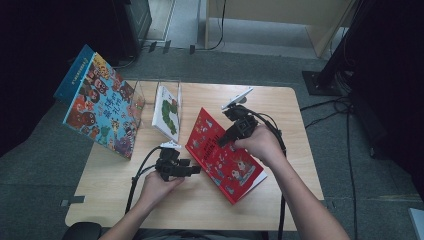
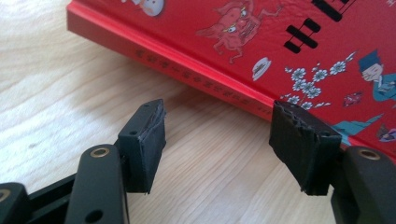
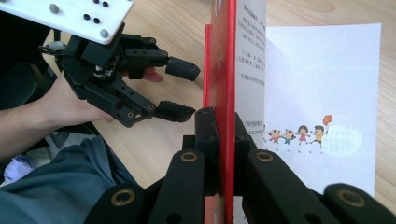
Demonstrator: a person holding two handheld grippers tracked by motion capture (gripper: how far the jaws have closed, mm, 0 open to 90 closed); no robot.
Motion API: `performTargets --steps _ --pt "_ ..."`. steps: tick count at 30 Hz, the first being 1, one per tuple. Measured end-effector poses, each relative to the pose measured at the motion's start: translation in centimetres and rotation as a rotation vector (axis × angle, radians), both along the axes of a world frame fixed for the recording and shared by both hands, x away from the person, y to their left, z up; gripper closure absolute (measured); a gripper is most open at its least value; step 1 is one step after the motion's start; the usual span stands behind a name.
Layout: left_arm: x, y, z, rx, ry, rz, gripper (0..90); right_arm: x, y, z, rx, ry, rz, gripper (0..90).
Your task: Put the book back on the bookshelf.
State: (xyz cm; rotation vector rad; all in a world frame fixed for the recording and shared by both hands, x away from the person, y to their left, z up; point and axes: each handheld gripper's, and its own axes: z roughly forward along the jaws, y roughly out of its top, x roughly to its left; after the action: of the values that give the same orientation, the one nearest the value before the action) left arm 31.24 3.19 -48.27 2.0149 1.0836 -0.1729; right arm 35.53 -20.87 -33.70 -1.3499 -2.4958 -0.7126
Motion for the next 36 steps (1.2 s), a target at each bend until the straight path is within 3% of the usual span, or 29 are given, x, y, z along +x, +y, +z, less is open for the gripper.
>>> performTargets --steps 11,15,20,22,27,31,36 --pt "1.1 -1.3 0.9 -0.038 0.027 -0.045 30.4 0.3 -0.3 1.0 0.030 -0.009 -0.004 88.8" --pt "1.5 -1.3 0.9 -0.079 0.049 -0.044 28.3 0.3 -0.5 1.1 0.044 -0.015 -0.010 88.8" --pt "1.9 -1.5 1.2 -0.109 0.094 -0.036 24.1 0.2 -0.8 1.2 0.068 -0.018 -0.014 88.3" --pt "2.1 -1.4 1.2 -0.148 0.143 -0.026 22.5 0.1 -1.1 1.2 0.083 -0.020 -0.010 88.2" --pt "2.1 -1.5 1.7 -0.137 0.086 -0.032 21.5 -0.1 -1.7 1.3 0.112 -0.033 -0.021 88.3" --pt "2.0 -1.6 1.7 -0.110 0.068 -0.053 20.1 -0.1 -1.6 1.4 0.111 -0.035 -0.021 87.9" --pt "2.2 -1.5 1.7 -0.120 0.048 -0.056 19.8 -0.3 -1.4 1.5 0.113 -0.048 -0.012 87.8"
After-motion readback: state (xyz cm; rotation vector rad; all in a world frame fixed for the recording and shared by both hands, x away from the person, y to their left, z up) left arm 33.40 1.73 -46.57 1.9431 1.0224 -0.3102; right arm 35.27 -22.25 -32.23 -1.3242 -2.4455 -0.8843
